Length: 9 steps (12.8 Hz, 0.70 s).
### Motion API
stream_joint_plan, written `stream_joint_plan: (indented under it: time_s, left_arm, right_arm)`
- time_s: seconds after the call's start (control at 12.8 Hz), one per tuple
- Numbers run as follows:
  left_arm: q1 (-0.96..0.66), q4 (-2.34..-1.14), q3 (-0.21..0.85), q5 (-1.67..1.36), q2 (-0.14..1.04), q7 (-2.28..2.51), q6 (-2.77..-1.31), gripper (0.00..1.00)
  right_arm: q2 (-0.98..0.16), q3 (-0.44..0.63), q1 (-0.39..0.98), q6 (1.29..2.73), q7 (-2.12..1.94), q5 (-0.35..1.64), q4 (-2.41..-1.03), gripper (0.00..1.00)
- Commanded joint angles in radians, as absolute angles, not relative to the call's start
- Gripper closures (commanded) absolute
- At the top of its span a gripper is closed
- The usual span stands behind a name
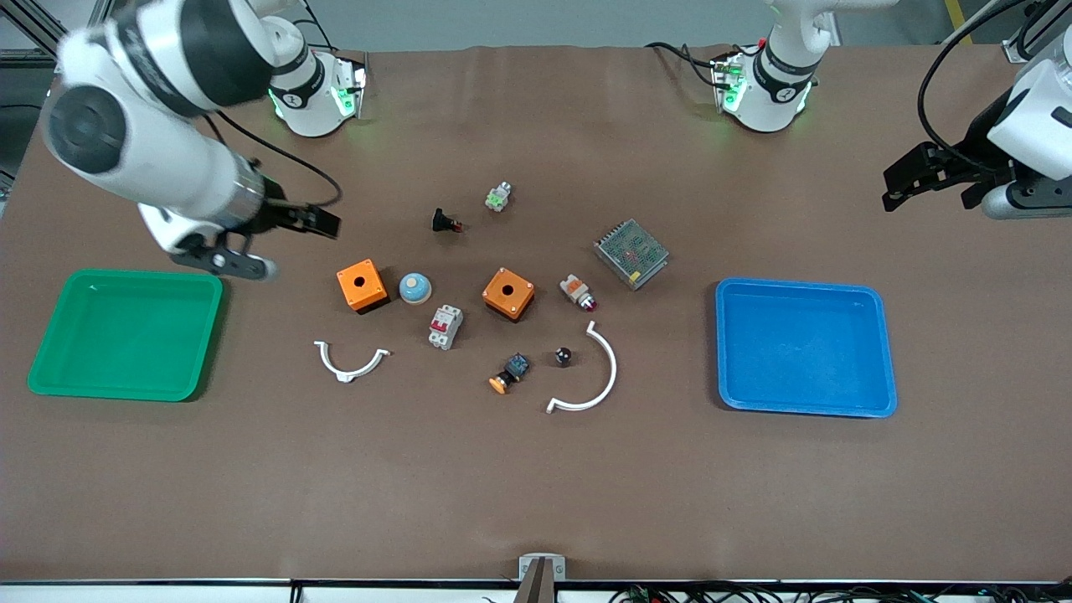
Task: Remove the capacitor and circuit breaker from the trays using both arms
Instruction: 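Open the right gripper to release the breaker and raise it away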
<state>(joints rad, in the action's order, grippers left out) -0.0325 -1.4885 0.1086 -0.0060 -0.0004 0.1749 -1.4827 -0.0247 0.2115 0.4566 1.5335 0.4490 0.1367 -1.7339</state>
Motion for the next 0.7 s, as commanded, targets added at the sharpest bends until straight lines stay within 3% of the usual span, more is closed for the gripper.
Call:
stream_joint_plan:
  time_s: [0.0,0.16,0.62]
  left_arm:
    - [-0.032,-1.505,0.117,-0.008,-0.023,0.209,-1.48,0.0]
    - [-0.031,-1.503,0.117,-0.008,-0.025,0.209,-1.477,0.0]
    - [-0.026,-1.5,0.117,-0.008,-0.029,0.207,-1.466,0.0]
  right_arm:
    - [0.046,0.199,0.315,1.493,0.289,0.118,-1.776,0.0]
    - [0.054,0.199,0.203,1.482,0.157,0.111,-1.767,0.0]
    - [0.051,0.199,0.101,1.494,0.031,0.032,-1.686,0.0]
